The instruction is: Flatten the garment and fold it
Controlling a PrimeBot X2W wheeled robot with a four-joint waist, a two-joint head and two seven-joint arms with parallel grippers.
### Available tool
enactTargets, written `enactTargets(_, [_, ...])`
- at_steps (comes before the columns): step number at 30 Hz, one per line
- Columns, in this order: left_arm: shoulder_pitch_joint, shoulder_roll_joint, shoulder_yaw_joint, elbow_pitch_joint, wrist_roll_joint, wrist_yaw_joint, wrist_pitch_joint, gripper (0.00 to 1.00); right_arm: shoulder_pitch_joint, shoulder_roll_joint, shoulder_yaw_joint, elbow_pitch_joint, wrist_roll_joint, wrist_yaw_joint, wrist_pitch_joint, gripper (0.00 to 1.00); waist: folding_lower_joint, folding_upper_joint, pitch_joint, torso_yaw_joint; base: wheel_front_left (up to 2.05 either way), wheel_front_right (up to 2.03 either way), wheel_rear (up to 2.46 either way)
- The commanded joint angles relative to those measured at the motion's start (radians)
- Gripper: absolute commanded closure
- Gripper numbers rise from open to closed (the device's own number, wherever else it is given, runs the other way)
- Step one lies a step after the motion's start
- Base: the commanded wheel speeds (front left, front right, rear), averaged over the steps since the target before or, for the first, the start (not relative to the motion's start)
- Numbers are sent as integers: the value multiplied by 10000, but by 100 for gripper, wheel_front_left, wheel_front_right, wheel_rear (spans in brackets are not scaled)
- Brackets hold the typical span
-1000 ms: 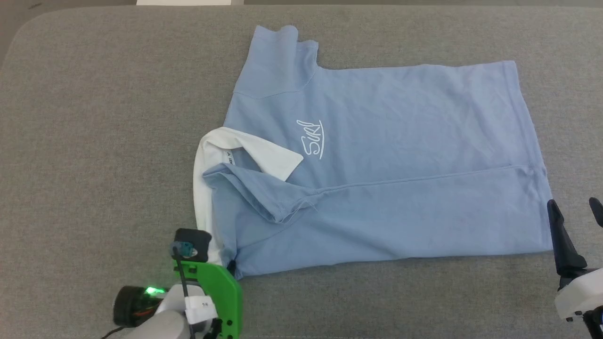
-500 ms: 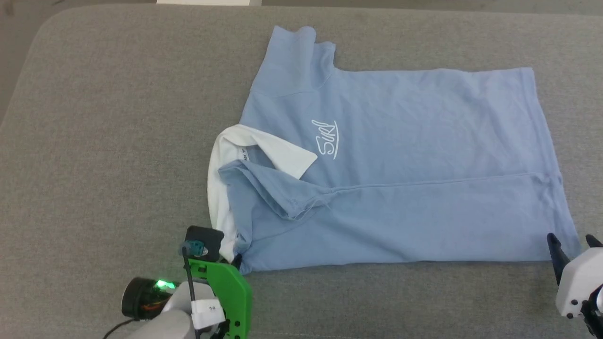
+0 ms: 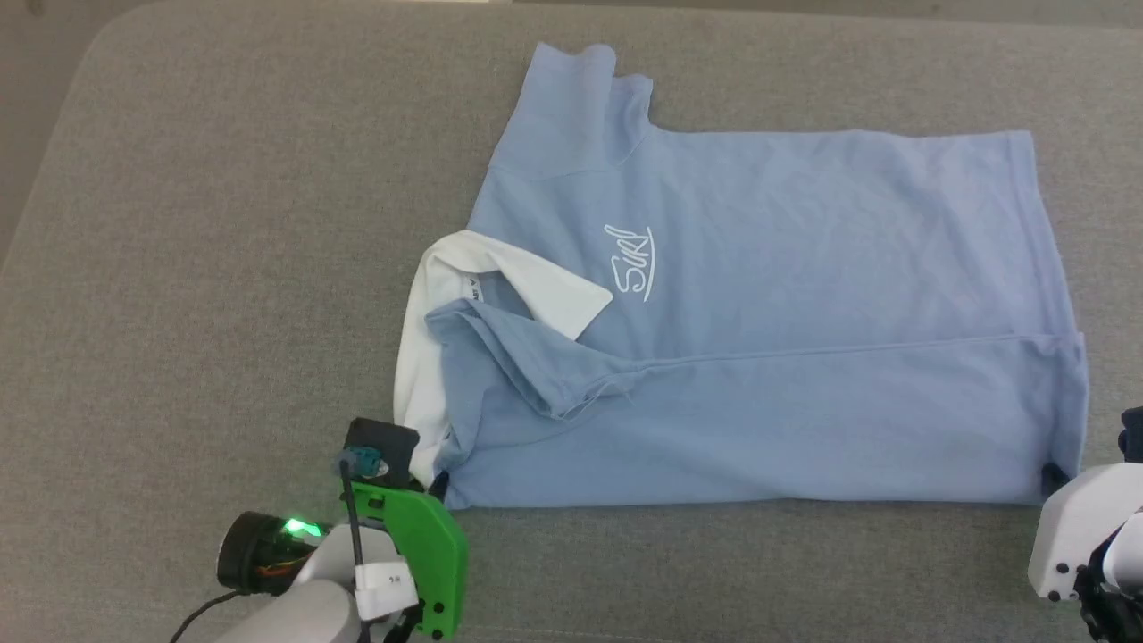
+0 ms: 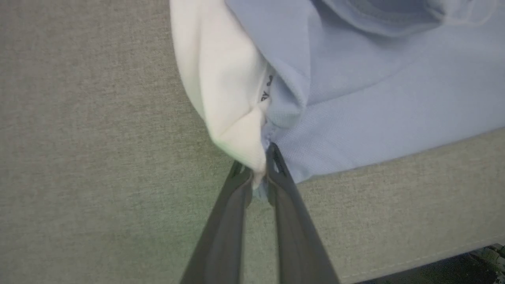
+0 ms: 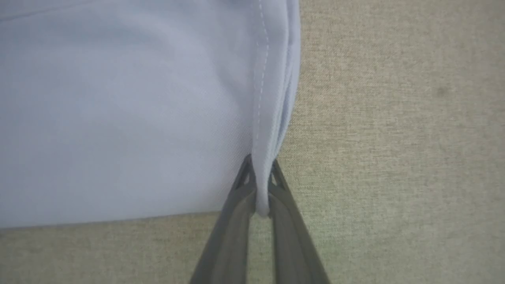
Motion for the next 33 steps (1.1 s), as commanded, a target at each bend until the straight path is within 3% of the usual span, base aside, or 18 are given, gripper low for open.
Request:
enactTargets(1, [50,190,62,88,49,32,-31,100,217,34,41,-2,158,-17,134,100,0,0,-303,-111,0,0,0])
enactTargets(14, [819,1491,15,-305,-308,-350,303,100,1973,102,-173,-1766,936,-17,1724,100,0,0,-1130,-273,0,0,0])
enactTargets(20, [1027,1276,-321,-274,-352,-537,386,100,2184,205,-242,-1667,737,-17,1686,100,0,0,-983,-278,0,0,0])
enactTargets(21, [1027,1212,-347,-205,-340,-546,355,96,2173,204,-213,-1609,686,-17,1667,100,0,0,-961,-279,0,0,0])
enactTargets(22, [1017,1139,-372,-107,-319,-556,310,24,2141,196,-165,-1574,633,-17,1599,59,0,0,-938,-283,0,0,0])
enactTargets(23, [997,1089,-381,-31,-290,-560,261,0,2078,217,-190,-1572,602,-17,1490,0,0,0,-926,-281,0,0,0])
enactTargets(27, [923,865,-189,159,-217,-476,-245,0,1775,163,-132,-1722,659,-17,781,0,0,0,-1031,-250,0,0,0])
enactTargets(33, [900,847,389,77,17,-114,-1403,0,1356,-478,591,-2381,1332,-17,-1119,0,0,0,-1405,-239,0,0,0])
